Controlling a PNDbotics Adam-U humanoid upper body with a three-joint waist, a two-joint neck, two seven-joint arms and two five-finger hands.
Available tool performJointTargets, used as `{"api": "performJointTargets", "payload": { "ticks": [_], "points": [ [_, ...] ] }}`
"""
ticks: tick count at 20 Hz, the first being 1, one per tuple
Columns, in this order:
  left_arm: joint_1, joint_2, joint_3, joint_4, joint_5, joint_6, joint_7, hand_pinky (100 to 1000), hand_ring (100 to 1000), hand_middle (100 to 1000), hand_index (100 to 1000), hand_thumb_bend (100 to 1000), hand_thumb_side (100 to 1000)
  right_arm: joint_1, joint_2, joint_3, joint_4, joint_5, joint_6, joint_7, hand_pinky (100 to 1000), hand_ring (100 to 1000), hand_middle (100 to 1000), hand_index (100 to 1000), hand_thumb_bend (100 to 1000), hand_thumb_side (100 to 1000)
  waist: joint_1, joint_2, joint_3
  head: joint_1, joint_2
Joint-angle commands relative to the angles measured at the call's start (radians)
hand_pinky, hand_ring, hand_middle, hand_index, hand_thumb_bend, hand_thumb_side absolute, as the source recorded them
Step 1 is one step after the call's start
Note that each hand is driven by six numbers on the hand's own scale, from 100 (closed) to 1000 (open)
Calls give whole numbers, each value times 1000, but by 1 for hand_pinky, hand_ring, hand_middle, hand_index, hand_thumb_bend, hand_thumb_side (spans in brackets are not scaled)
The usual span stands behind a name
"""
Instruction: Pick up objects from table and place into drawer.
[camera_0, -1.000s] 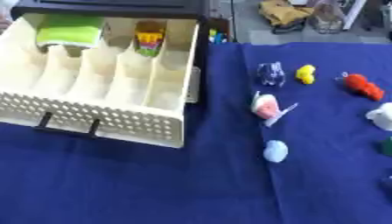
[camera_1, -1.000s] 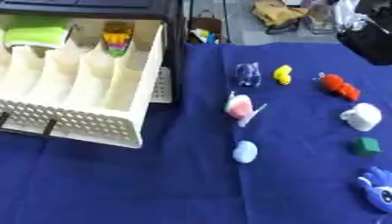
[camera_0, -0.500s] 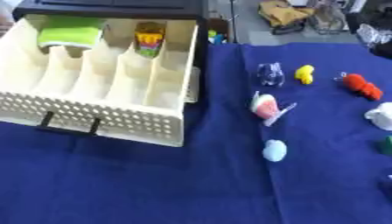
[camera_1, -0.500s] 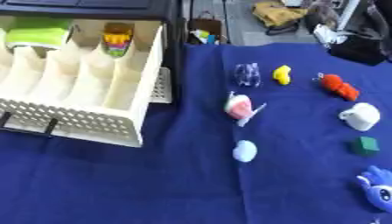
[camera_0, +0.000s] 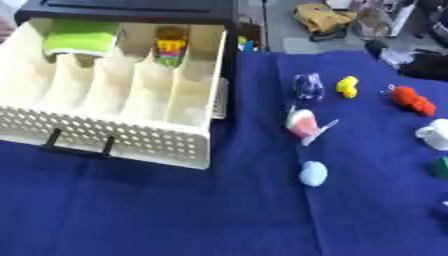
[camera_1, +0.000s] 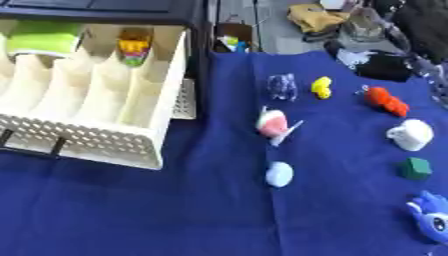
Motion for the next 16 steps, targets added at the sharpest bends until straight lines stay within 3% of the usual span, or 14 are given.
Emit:
{"api": "performJointTargets", "payload": {
  "ticks": [1, 9, 16],
  "points": [
    [-12, 25, 3, -10, 2, 2, -3, 415, 499, 569, 763, 187, 973, -39, 3, 12, 20, -42, 15, 44, 841, 863, 710, 930, 558, 995, 1, -23, 0, 2, -12],
    [-12, 19, 1, -10, 5, 6, -5, 414, 497, 567, 762, 185, 974, -129, 101, 85, 53, -129, 113, 150, 840, 871, 717, 935, 607, 993, 3, -26, 3, -4, -17],
    [-11, 15, 0, -10, 8, 9, -5, 414, 497, 567, 762, 186, 974, -174, 174, 129, 62, -225, 198, 248, 838, 873, 719, 942, 609, 885, 6, -29, 9, -9, -22]
  ]
}}
